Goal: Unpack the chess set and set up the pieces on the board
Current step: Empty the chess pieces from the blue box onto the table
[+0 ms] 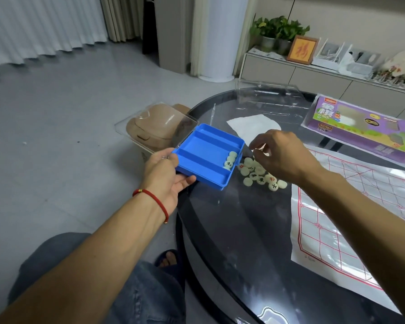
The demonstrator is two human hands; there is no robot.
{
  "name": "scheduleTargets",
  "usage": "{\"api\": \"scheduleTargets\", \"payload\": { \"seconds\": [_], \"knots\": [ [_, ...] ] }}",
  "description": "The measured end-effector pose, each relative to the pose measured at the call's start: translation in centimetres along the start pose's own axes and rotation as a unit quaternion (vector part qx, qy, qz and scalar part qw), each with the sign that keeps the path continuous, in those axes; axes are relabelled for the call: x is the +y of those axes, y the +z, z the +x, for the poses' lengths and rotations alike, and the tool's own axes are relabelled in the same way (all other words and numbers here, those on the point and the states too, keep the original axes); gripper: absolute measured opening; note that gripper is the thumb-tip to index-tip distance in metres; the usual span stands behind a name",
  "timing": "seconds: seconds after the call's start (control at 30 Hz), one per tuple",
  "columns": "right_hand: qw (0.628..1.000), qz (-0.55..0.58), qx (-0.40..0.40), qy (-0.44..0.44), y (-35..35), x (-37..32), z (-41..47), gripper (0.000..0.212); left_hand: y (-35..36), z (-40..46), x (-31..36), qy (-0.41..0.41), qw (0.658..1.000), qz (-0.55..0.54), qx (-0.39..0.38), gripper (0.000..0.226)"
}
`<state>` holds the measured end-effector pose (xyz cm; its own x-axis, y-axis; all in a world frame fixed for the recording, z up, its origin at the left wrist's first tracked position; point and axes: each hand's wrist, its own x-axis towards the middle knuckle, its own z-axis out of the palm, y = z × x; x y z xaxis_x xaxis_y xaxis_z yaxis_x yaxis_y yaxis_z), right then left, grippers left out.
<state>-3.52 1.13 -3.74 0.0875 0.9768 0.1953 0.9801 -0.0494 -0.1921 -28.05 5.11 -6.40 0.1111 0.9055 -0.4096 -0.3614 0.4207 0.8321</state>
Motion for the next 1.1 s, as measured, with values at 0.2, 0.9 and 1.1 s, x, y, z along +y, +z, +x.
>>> {"api": "scheduleTargets", "payload": {
  "seconds": [0.2,0.9,1.1],
  "knots": [
    [0.999,0.032,-0.001,-0.007,0.8,-2.8,0.0,0.027,-0.5,-0.6,0.0,-0.019,1.000,-0.010,-0.014,0.022],
    [1.000,-0.020,0.021,-0.003,6.4,-8.6,-5.5,0.061,-1.3,-1.1,0.1,-0.028,0.955,0.292,0.033,0.032],
    [0.999,-0.003,0.029,-0.017,5.2,-6.7,-2.9,0.034,-1.4,-1.3,0.1,-0.022,0.955,0.295,0.036,0.031]
  ]
}}
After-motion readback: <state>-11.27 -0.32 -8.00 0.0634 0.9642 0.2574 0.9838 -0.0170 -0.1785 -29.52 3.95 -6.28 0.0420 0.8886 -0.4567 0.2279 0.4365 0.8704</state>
